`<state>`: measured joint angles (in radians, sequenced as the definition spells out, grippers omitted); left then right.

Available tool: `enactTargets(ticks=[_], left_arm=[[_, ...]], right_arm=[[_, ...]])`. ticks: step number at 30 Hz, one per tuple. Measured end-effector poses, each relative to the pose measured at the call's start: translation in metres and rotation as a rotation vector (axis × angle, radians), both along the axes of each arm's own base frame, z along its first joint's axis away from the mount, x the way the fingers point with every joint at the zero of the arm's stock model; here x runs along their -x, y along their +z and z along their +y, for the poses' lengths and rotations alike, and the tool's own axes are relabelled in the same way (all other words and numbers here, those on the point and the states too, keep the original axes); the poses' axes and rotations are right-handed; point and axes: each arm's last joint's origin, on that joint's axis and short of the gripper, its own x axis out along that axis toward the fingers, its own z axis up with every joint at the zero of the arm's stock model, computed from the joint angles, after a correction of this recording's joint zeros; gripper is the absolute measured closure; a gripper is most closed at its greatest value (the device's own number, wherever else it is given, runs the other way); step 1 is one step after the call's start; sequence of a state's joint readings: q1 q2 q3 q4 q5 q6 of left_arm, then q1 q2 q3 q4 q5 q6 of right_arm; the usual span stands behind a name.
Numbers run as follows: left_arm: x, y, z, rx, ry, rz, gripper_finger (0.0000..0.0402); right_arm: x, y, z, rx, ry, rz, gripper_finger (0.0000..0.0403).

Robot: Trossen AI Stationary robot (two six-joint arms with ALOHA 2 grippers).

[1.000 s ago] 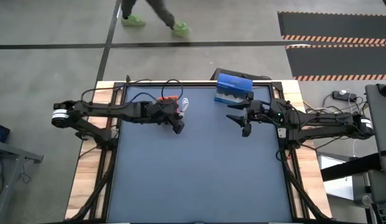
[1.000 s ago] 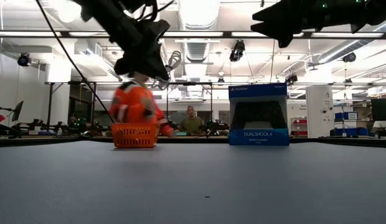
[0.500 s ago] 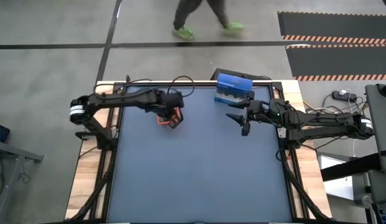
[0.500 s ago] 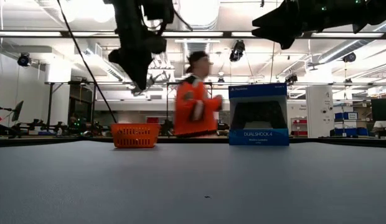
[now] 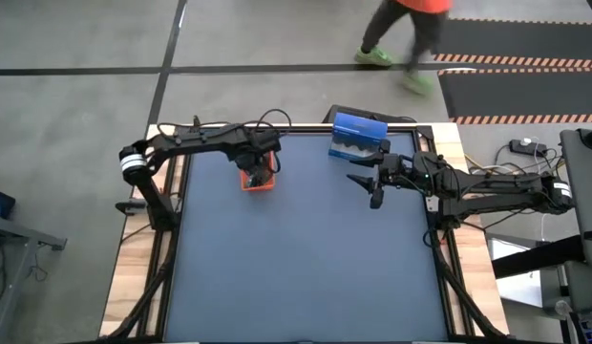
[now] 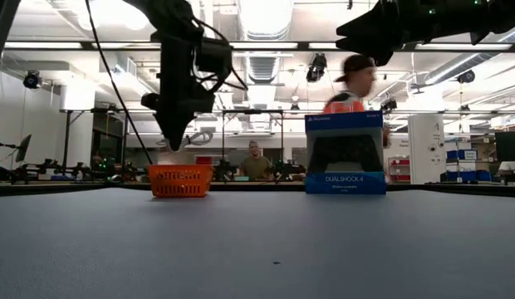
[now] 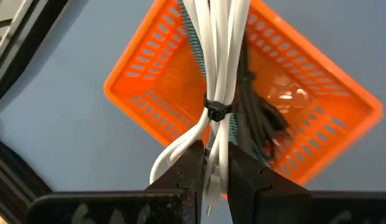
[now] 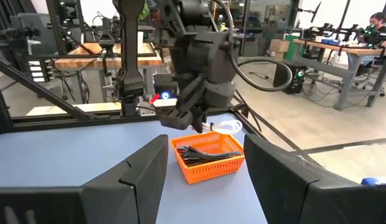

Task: Pick and place USB-C Cables
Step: Put the white charger cable into the orange bin

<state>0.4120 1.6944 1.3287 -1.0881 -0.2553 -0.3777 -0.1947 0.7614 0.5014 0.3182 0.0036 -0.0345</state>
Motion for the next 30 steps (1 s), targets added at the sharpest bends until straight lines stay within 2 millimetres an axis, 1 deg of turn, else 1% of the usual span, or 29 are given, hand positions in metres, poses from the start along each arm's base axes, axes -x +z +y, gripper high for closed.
enactTargets(ticks=[3,8,24,30], left_arm=[[0.0023,-0.0023,0.0051,-0.006,0.011,0.013,0.0375],[0.0041,-0.004,0.0078,-0.009,0.015,0.023,0.0375],[0.0032,-0.0038,0.0086,-0.02,0.039,0.008,0.0369],[-0.0005,-0.0033,0.0104,-0.037,0.048,-0.035,0.0367]], right_arm=[[-0.0006,-0.0006,-0.0001,-0.001,0.0,0.003,0.02],[-0.0018,-0.0021,-0.0004,-0.003,0.0,0.012,0.02],[-0.0021,-0.0025,-0.0004,-0.003,0.0,0.015,0.02],[-0.0021,-0.003,-0.0004,-0.002,0.0,0.02,0.02]])
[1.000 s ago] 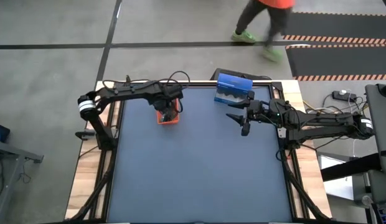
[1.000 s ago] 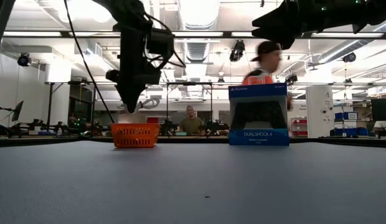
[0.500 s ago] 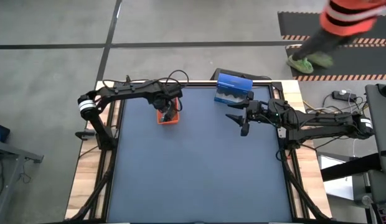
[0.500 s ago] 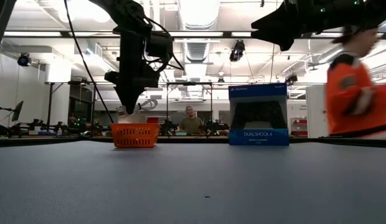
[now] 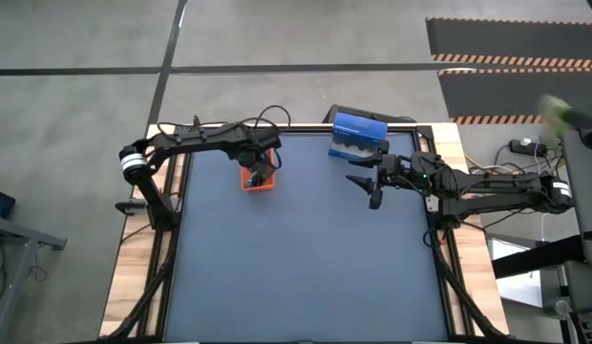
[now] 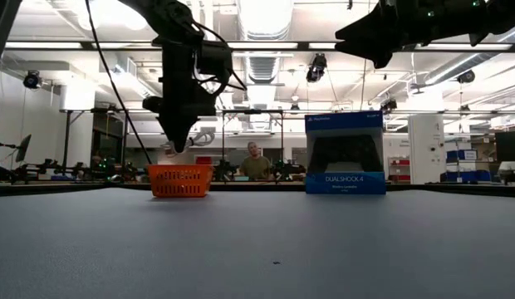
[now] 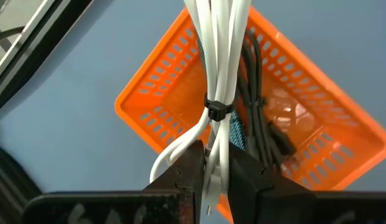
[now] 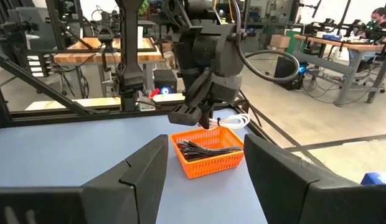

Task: Pick and place USB-C Cables
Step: Put the white charger cable into the orange bin

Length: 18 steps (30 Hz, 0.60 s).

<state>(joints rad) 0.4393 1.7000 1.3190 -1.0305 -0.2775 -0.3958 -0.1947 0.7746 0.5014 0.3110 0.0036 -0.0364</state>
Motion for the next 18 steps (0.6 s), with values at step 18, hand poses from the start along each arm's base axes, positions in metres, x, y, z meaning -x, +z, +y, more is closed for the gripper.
enactTargets(ticks=[18], left_arm=[[0.005,-0.02,-0.004,0.047,0.07,-0.02,0.0366]], right_arm=[[0.0,-0.002,0.0,0.004,0.0,0.022,0.02]])
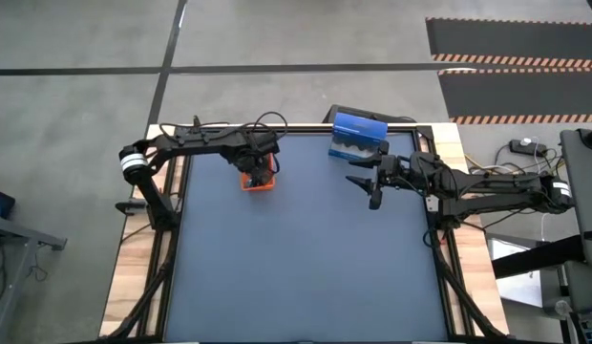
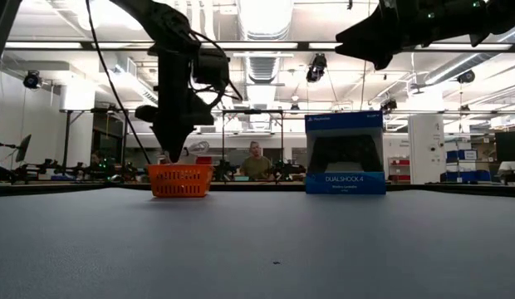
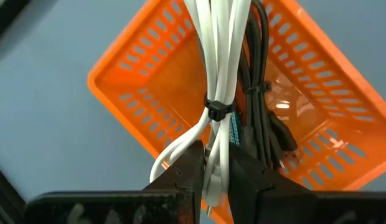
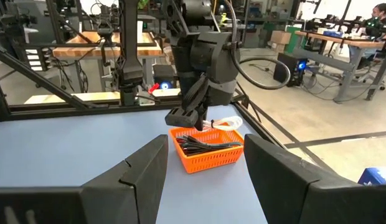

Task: Pick and place USB-C Cables
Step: Put the white charger cable into the orange bin

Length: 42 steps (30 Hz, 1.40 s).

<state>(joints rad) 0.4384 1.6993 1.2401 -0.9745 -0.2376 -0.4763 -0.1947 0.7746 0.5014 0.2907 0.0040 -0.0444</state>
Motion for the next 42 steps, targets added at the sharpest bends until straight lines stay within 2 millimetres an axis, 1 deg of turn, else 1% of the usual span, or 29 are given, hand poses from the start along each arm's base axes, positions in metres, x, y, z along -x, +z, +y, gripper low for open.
enactTargets(ticks=[3,10,35,42], left_arm=[[0.001,-0.0025,-0.001,0.014,0.013,0.0,0.0366],[-0.0015,-0.0021,0.0001,0.002,0.012,-0.027,0.0366],[-0.0015,-0.0023,-0.0008,0.032,-0.001,-0.034,0.0365],[-0.0019,-0.0025,-0.0018,0.07,-0.023,-0.047,0.0365]], right_arm=[[0.0,-0.0002,0.0,0.002,0.0,0.002,0.02],[0.0,-0.0002,0.0,0.007,0.001,0.004,0.02],[0.0,-0.0011,0.0,0.006,0.001,0.012,0.02],[0.0002,-0.0028,0.0,0.003,0.001,0.03,0.02]])
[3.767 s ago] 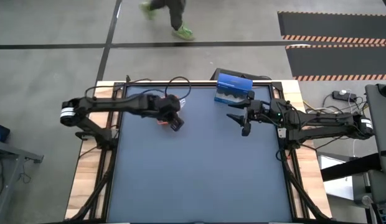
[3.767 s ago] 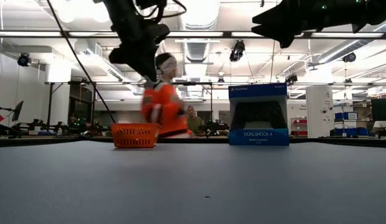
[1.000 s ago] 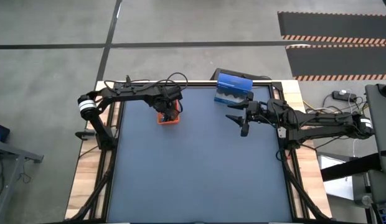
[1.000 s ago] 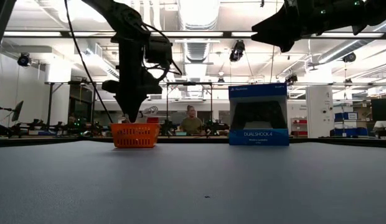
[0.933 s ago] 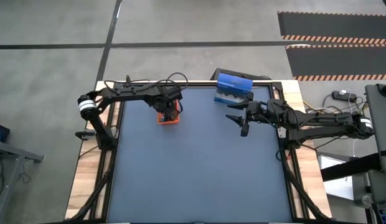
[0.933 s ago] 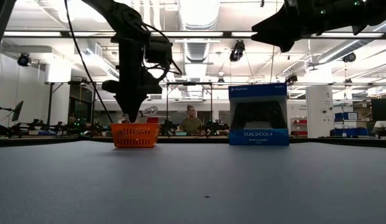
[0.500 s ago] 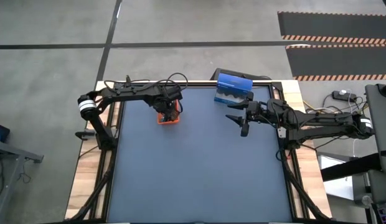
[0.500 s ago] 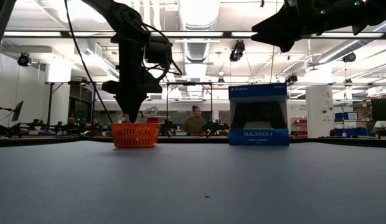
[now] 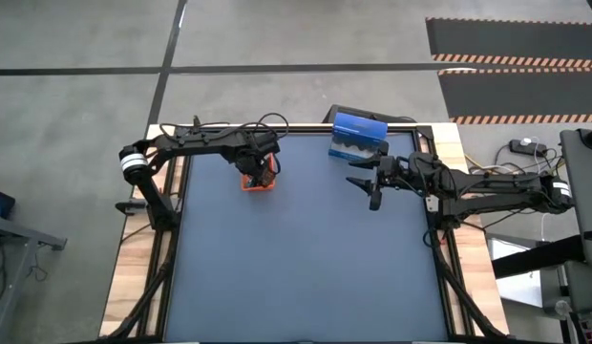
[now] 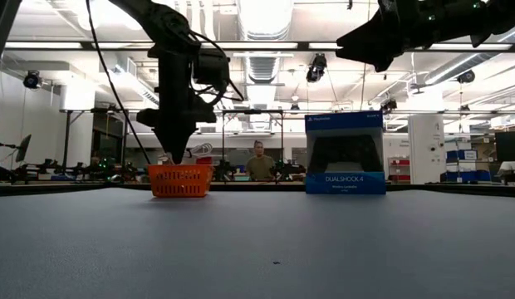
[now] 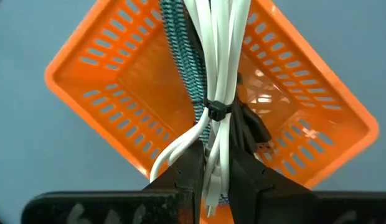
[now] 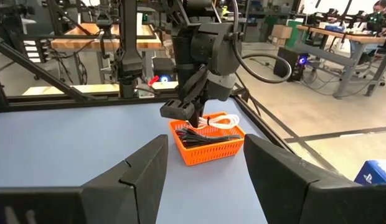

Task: Pick and place USB-C Cables
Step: Put the white charger cable into the orange bin

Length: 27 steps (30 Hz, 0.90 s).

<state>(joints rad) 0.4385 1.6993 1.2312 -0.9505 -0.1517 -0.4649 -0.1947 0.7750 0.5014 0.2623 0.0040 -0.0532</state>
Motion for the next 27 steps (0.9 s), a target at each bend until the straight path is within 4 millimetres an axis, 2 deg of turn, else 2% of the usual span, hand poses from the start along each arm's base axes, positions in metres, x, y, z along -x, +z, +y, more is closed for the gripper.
enactTargets(ticks=[20,27], left_arm=[[-0.0005,0.0,-0.0007,0.027,-0.001,-0.014,0.0364],[-0.0005,0.0,-0.0007,0.028,0.022,-0.019,0.032]], right_arm=[[0.0,-0.0003,0.0,0.0,0.0,0.003,0.02],[0.0004,-0.003,0.0001,0.004,0.001,0.032,0.02]])
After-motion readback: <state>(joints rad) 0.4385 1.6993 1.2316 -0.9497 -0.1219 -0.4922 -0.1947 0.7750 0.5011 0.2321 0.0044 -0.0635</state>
